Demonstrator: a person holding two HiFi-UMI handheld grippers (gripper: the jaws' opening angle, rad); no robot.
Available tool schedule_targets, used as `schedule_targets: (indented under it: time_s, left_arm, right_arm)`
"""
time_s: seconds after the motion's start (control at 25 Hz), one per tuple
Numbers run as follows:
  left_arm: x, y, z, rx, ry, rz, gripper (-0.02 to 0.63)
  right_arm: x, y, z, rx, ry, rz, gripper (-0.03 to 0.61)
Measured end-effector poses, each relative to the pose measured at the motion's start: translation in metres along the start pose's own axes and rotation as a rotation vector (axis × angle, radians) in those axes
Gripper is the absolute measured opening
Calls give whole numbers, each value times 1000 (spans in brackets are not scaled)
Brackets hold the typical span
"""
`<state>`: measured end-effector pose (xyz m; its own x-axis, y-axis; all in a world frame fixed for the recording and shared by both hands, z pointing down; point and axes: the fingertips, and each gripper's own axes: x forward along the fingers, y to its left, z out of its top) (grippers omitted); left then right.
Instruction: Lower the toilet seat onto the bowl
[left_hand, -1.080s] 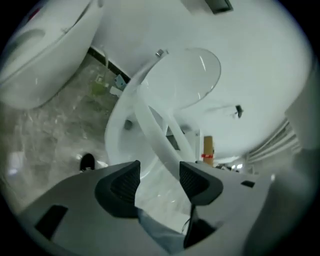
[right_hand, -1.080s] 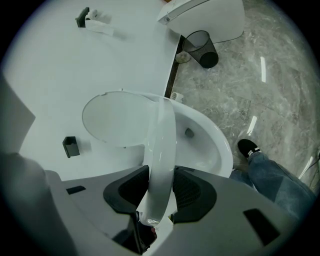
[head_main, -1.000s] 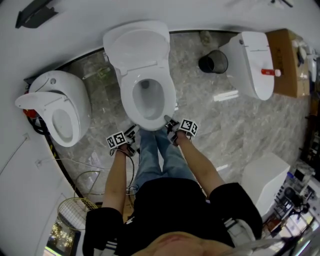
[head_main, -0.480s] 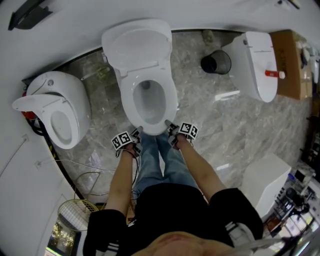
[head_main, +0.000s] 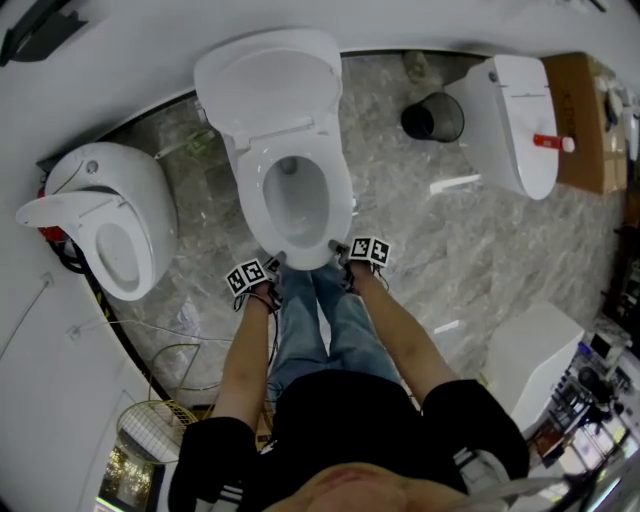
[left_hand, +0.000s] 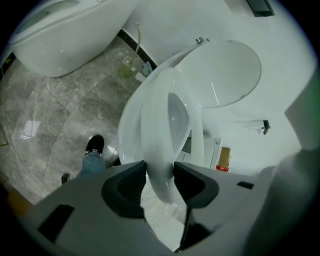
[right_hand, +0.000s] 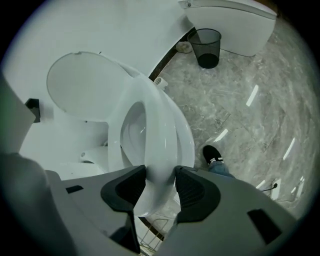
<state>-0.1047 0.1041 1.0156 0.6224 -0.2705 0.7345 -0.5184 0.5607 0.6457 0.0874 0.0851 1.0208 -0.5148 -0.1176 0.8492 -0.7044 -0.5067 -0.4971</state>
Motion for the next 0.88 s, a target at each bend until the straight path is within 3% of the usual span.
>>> schedule_targets:
  time_s: [0.2, 0.28, 0.4, 0.52, 0.64, 0.76, 0.88]
  left_arm:
    - [10, 12, 0, 6, -3, 33, 178]
    - [16, 16, 2, 27, 5, 51, 183]
    - [19, 25, 1, 48, 12, 90, 184]
    - [13, 26, 0, 85, 21, 160, 175]
    - [-6, 15, -5, 174, 39, 207, 26]
    - [-35, -12, -12, 261, 24, 179, 11]
    - [-69, -54, -9, 453, 0, 148, 9]
  right_arm:
    - [3, -8, 0, -84, 23, -60, 175]
    - [2, -12, 1, -123, 27, -89, 130]
    - [-5, -14, -5, -190, 42, -109, 14]
    - [-16, -9, -4, -266, 39, -90, 14]
    - [-34, 5, 4, -377, 19, -77, 14]
    - [-69, 28, 13, -515, -38, -64, 14]
    - [-108, 68, 27, -709, -126, -40, 14]
